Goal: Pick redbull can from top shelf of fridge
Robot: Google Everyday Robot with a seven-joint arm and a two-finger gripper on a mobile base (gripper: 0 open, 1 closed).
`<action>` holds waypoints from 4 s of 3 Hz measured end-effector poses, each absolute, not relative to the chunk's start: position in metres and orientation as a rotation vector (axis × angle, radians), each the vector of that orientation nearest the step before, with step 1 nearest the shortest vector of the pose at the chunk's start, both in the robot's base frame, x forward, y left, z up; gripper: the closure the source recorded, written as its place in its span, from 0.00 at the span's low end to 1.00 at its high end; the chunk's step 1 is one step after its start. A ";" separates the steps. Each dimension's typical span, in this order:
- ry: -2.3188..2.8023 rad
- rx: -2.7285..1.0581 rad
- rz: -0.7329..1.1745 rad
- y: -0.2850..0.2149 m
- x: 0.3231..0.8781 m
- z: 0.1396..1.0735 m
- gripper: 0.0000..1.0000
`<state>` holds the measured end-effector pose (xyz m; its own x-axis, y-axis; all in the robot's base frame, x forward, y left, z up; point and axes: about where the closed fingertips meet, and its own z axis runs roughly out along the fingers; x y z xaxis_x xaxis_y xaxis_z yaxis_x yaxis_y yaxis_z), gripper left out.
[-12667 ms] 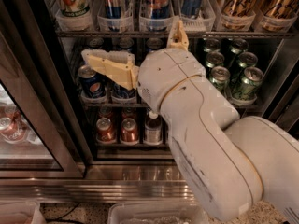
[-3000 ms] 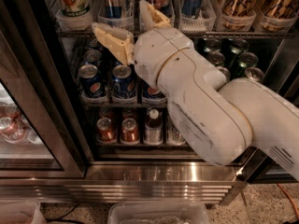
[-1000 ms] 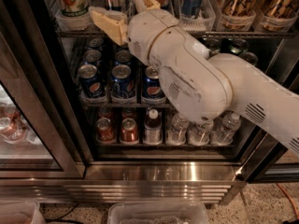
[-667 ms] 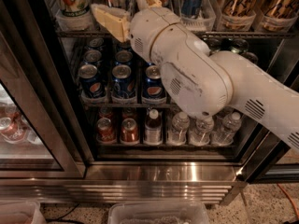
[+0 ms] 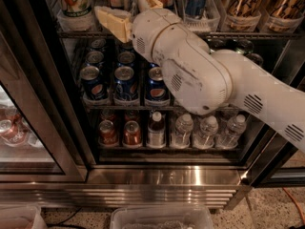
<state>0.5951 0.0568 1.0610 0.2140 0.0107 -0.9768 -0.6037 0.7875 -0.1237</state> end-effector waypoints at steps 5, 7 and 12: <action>1.326 -0.553 0.471 0.062 0.608 1.065 0.31; 1.344 -0.545 0.478 0.061 0.613 1.064 0.31; 1.344 -0.545 0.477 0.061 0.613 1.065 1.00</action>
Offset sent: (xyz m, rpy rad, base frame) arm 0.0348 0.0139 -0.0160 0.0677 0.0964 -0.0090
